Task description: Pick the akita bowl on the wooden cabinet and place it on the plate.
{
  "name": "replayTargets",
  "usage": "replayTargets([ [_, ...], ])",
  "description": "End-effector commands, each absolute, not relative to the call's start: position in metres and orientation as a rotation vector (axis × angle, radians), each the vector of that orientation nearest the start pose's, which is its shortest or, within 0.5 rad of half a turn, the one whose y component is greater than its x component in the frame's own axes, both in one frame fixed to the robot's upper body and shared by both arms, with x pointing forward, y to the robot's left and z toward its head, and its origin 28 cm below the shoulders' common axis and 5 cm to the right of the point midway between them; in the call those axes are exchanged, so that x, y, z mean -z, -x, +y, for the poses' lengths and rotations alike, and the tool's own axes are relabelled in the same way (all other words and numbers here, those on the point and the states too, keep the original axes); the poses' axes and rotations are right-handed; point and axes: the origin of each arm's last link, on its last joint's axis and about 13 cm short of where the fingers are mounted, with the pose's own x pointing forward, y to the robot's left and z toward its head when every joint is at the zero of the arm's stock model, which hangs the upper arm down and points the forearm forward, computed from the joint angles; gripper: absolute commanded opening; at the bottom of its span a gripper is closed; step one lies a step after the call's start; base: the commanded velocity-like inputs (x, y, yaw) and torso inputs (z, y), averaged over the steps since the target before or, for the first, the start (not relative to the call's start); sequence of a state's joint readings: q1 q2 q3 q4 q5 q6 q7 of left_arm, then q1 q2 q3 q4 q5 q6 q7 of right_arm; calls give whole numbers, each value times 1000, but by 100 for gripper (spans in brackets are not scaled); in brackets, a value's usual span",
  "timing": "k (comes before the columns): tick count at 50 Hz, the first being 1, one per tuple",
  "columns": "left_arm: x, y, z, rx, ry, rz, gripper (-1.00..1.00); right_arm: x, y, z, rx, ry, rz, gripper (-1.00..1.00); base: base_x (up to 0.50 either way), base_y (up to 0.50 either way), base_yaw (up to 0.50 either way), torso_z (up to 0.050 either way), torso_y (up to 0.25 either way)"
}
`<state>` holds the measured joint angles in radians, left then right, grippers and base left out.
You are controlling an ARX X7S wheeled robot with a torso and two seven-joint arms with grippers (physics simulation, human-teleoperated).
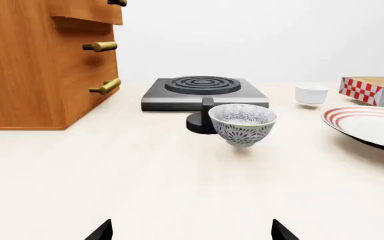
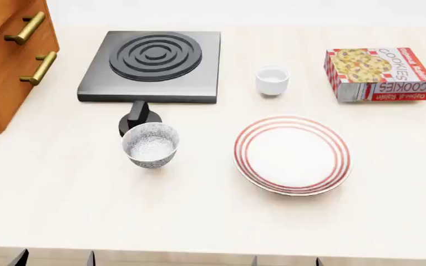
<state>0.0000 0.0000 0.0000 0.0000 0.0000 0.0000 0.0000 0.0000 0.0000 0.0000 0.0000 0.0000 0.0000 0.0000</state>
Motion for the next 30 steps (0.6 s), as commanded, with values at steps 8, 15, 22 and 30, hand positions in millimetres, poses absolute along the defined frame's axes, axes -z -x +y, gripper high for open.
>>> replayTargets([
  [8, -13, -210, 205, 1, 3, 3, 100, -13, -210, -96, 3, -5, 5, 100, 0, 0, 0, 0, 0],
  [15, -14, -210, 207, -16, 14, 5, 100, -13, -210, -96, 5, -8, 4, 100, 0, 0, 0, 0, 0],
  [22, -15, -209, 207, -19, 49, 5, 100, -13, -210, -96, 9, -13, 8, 100, 0, 0, 0, 0, 0],
  [30, -15, -210, 208, -24, 50, 10, 100, -13, -210, -96, 13, -13, 8, 100, 0, 0, 0, 42, 0],
])
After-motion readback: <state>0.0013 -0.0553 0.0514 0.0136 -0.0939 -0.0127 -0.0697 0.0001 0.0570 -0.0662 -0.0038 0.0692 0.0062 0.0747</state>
